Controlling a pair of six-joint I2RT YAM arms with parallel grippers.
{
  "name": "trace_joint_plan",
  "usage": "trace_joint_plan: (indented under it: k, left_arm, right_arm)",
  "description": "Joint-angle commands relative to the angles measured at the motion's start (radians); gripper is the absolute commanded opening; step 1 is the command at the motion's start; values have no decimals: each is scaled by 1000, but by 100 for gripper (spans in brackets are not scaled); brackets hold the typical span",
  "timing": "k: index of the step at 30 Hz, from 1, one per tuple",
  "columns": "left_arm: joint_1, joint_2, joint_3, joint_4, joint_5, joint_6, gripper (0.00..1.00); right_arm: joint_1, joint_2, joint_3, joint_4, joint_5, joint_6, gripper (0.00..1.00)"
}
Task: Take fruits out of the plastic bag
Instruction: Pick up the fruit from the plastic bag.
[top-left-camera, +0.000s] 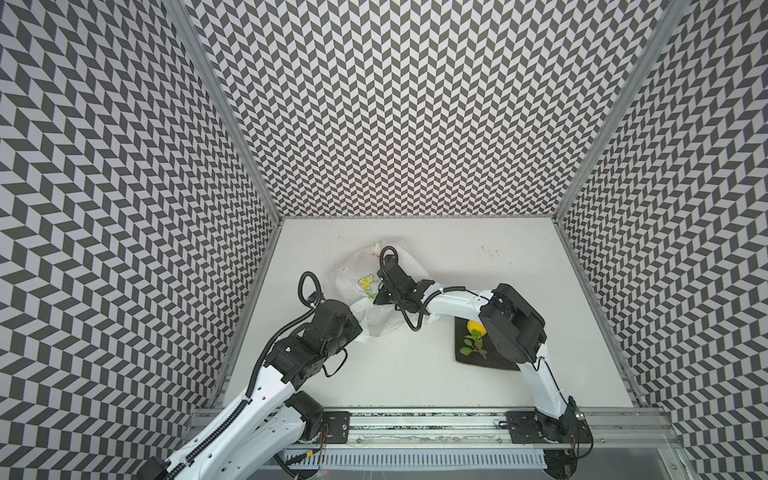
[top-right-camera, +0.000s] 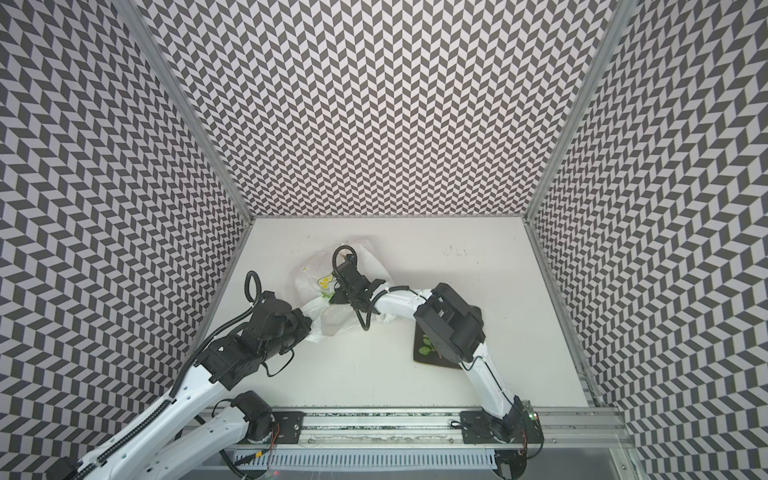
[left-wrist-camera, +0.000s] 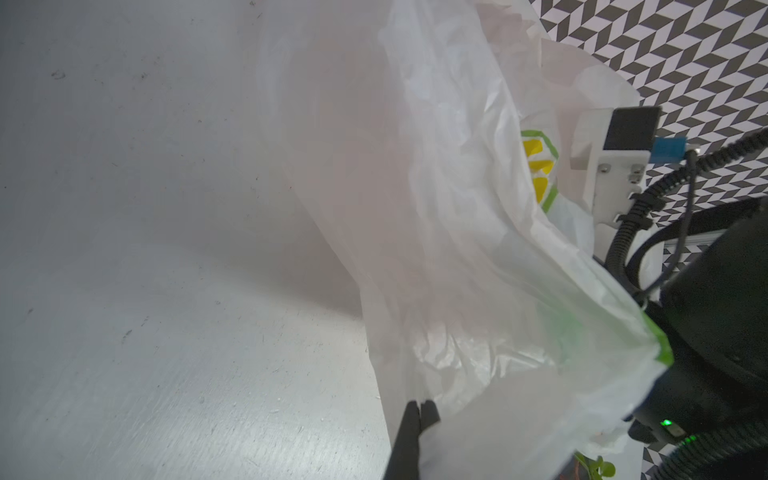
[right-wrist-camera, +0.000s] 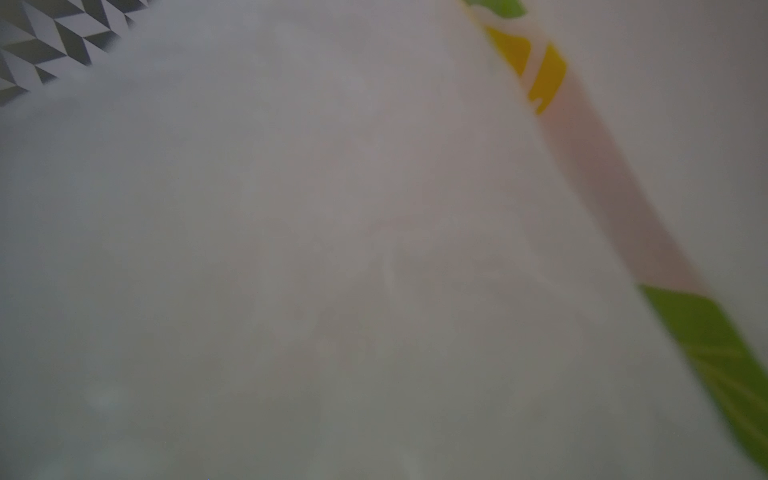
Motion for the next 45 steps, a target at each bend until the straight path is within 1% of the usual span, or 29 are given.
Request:
trace_joint_plan:
  k: [1,6,7,8,11,16,21,27,29,31,33,36,39,45]
  left_arm:
    - [-6,-1,-13,3,1,-2,0]
    - [-6,2,-22,10,17,2,0]
    - [-8,2,-27,15,22,3,0]
    - [-7,2,-31,20,25,4,0]
    - [-7,4,-41,32,38,3,0]
    - [-7,12,-45,35,45,8,0]
    - [-7,12,-45,38,44,11,0]
    - [-7,14,-43,40,38,13,0]
    - [-7,14,-45,42,37,13,0]
    - [-7,14,-45,47,35,12,0]
    - [-7,14,-46,50,31,13,0]
    - [-7,17,-44,53,26,14,0]
    - [-8,17,-44,51,24,12,0]
    - [-8,1,-50,50,11,-1,0]
  right_arm:
    - [-7,28,29,74,-32,55,78]
    - [-10,49,34,110,-9,91,81]
    - [-13,56,37,120,1,103,88]
    - [-14,63,37,132,8,113,90]
    - [-19,77,51,158,30,136,90]
    - [-20,89,62,191,84,163,86]
    - [-22,115,93,195,86,171,77]
    - [-22,120,99,189,85,155,71]
    - [-22,120,101,178,89,155,73]
    - [-22,126,115,149,97,154,80]
    - [-23,133,125,131,97,148,83]
    - [-29,143,129,128,87,146,83]
    - [-34,148,131,127,80,144,80]
    - [-36,152,148,133,32,140,71]
